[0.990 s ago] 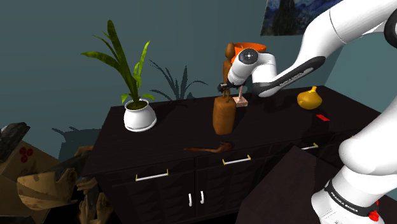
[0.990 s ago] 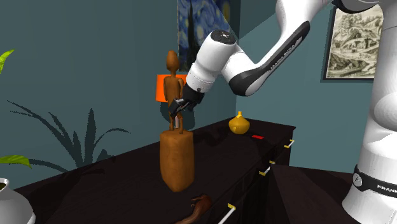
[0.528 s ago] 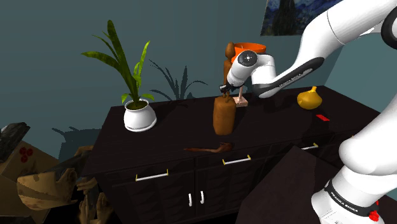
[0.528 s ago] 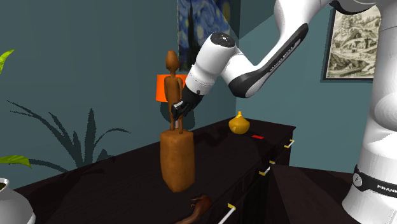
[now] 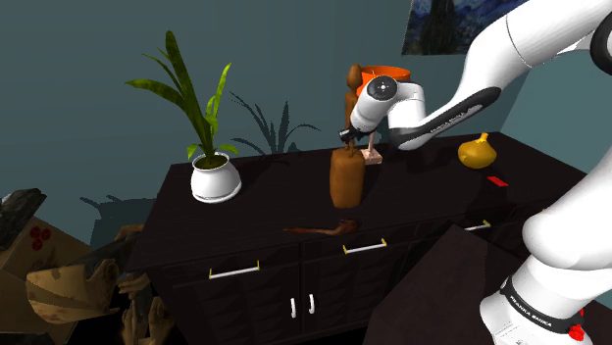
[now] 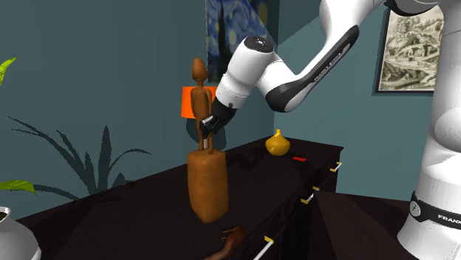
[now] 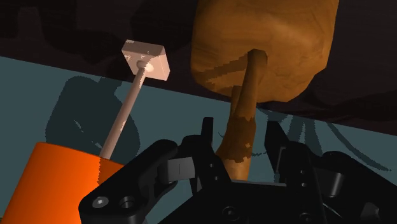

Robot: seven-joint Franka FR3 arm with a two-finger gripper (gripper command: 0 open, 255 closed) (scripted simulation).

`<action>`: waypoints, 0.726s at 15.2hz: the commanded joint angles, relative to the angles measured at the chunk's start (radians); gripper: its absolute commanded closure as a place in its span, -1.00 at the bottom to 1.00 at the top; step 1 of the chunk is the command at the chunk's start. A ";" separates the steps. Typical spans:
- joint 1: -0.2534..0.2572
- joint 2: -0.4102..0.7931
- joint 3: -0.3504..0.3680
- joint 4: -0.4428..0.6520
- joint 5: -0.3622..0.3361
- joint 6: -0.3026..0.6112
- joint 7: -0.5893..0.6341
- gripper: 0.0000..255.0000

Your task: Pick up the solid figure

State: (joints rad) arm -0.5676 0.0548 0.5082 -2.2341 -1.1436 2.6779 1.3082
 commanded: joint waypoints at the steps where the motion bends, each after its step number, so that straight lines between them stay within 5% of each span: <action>1: -0.002 -0.020 0.003 0.001 0.040 -0.002 -0.037 1.00; 11: 0.003 -0.110 0.004 0.019 0.258 -0.037 -0.238 1.00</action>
State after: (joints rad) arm -0.5664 -0.0374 0.5141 -2.2176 -0.9195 2.6445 1.1016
